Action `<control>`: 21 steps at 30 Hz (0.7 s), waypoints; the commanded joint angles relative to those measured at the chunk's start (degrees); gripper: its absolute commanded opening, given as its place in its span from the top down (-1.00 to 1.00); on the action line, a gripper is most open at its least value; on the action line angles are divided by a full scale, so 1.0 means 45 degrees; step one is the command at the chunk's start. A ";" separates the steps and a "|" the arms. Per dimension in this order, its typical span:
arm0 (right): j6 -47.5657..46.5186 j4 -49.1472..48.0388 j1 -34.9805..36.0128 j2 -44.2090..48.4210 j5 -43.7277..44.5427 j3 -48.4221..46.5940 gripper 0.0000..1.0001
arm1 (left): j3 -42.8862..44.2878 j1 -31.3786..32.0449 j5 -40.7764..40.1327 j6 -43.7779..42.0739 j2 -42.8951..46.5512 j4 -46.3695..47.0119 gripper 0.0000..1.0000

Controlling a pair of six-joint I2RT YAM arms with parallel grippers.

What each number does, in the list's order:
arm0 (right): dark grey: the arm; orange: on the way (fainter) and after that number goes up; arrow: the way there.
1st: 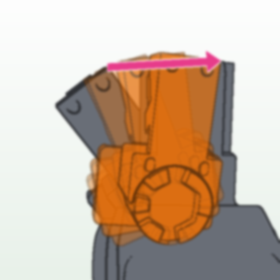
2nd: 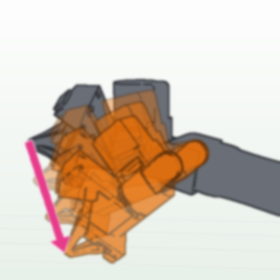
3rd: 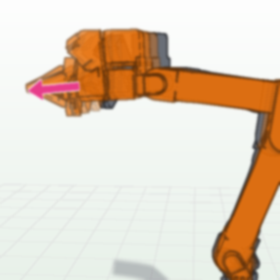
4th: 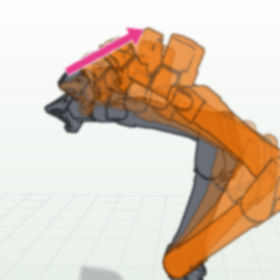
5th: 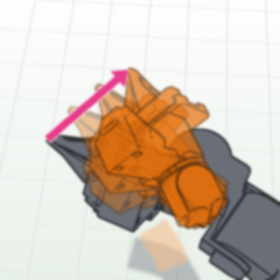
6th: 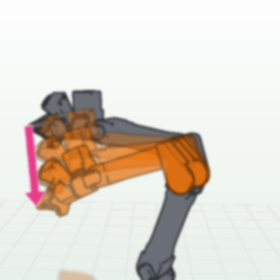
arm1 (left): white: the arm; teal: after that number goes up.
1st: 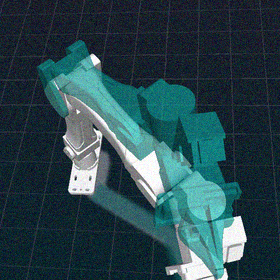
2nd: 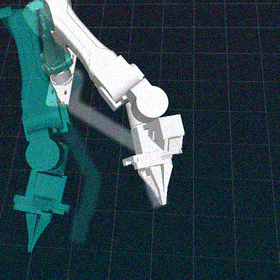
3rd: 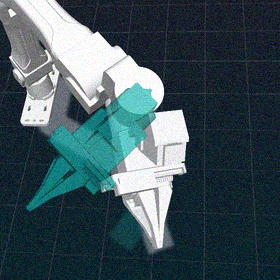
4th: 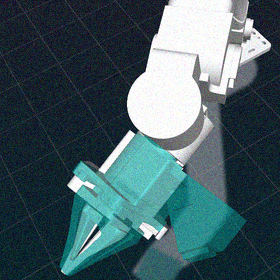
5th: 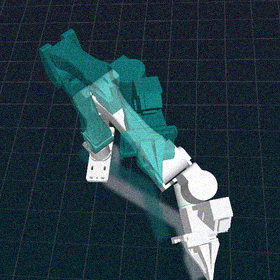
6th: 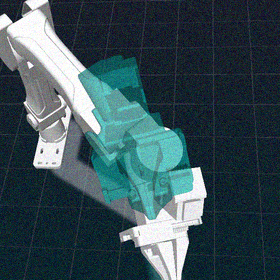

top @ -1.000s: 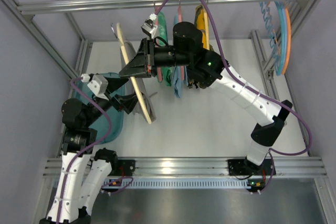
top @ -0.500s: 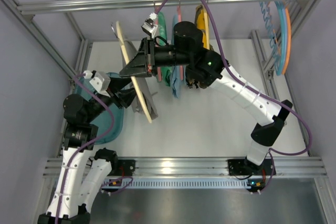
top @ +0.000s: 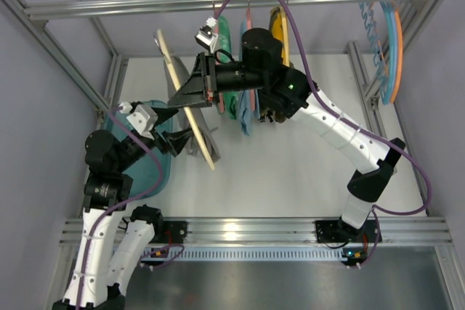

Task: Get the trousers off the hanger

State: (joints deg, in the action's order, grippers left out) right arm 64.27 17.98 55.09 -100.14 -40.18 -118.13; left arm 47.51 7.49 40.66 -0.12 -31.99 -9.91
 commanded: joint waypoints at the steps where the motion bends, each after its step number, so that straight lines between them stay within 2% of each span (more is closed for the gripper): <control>1: -0.0689 -0.2335 -0.0152 0.0748 -0.0931 -0.0235 1.00 | 0.0575 -0.0062 -0.0033 -0.1804 -0.0059 -0.1135 -0.57; 5: -0.0611 -0.2471 -0.0250 0.0827 -0.1421 0.0058 1.00 | 0.0791 -0.0062 0.0084 -0.3271 -0.0410 -0.2209 -0.67; 9: -0.0299 -0.2588 -0.0309 0.0847 -0.1598 0.0117 1.00 | 0.0693 -0.0062 -0.0267 -0.4132 -0.0742 -0.2212 -0.68; 15: -0.0102 -0.2764 -0.0426 0.0827 -0.1871 0.0020 1.00 | 0.0361 -0.0062 0.0161 -0.5906 -0.0783 -0.2211 -0.70; 21: -0.0024 -0.2765 -0.0854 0.0710 -0.1774 -0.0487 1.00 | 0.0166 -0.0062 0.0377 -0.6184 -0.0685 -0.2758 -0.78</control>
State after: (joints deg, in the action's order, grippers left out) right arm 64.84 15.44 53.01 -100.12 -47.11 -115.94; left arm 48.97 7.49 41.12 -24.40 -35.35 -20.67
